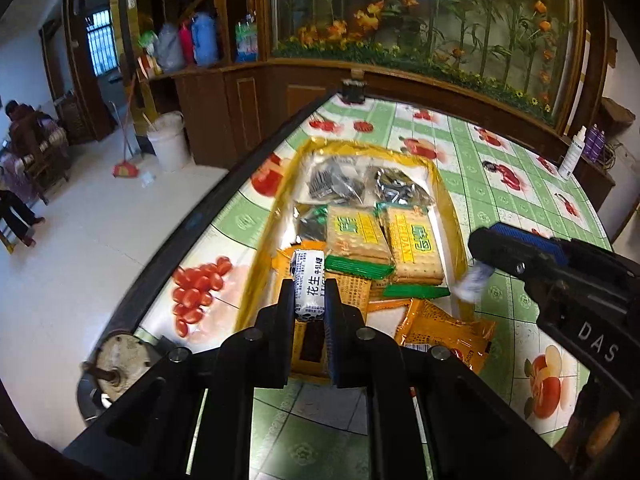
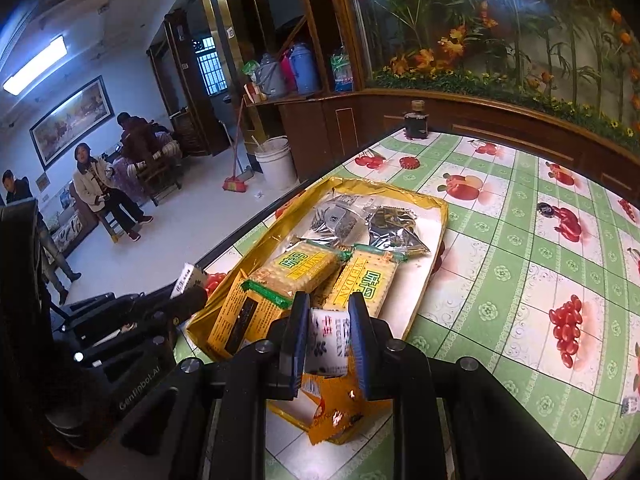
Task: Organize snacks
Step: 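Lower peanut roll into tray and open left tool while right tool releases nougat packet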
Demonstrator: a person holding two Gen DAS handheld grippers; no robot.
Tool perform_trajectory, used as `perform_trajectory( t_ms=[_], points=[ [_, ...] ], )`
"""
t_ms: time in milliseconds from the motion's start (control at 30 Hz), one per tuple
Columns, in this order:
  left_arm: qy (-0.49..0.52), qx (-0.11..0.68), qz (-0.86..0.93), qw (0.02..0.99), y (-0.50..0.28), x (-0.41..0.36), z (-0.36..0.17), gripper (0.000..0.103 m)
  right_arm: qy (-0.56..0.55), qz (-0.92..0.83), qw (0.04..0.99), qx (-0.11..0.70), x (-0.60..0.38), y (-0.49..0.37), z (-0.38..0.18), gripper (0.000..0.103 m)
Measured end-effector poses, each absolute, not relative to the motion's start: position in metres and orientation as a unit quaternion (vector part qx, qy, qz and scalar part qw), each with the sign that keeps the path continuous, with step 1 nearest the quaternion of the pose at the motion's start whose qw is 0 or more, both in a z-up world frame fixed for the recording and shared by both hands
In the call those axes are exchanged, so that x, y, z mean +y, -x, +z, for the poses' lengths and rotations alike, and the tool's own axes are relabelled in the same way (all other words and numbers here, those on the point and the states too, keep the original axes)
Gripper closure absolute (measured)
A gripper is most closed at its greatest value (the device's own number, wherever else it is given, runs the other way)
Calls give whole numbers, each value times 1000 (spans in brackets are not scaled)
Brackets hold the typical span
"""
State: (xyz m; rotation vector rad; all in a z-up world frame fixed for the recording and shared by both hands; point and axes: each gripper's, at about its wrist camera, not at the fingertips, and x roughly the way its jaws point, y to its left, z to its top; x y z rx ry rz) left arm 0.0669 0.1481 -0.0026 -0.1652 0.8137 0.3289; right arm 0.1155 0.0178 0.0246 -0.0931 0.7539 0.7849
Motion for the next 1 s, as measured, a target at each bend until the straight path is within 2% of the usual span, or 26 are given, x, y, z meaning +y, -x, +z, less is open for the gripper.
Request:
perform_trajectory(
  t_ms=[233,433,467,533,567,600,833,1000],
  points=[
    [105,432,135,885,-96,157,-25,92,25,380,840,386,39,-157,8,83],
    [87,429,132,889,-102,153,-23,92,25,386,832,398,49,-169,-1,80],
    [85,428,132,890,-103,153,-23,88,23,386,832,399,48,-170,-1,80],
    [78,423,137,892,-102,151,-22,69,17,386,831,401,44,-171,-2,80],
    [76,420,141,893,-103,151,-22,53,15,384,832,401,41,-171,-1,80],
    [73,414,145,896,-102,151,-20,46,12,382,832,401,37,-171,-1,80],
    [71,400,143,902,-96,146,-10,44,-9,366,837,407,4,-166,-1,76],
    [77,371,121,918,-83,134,9,37,-24,341,846,410,-37,-148,-4,59]
  ],
)
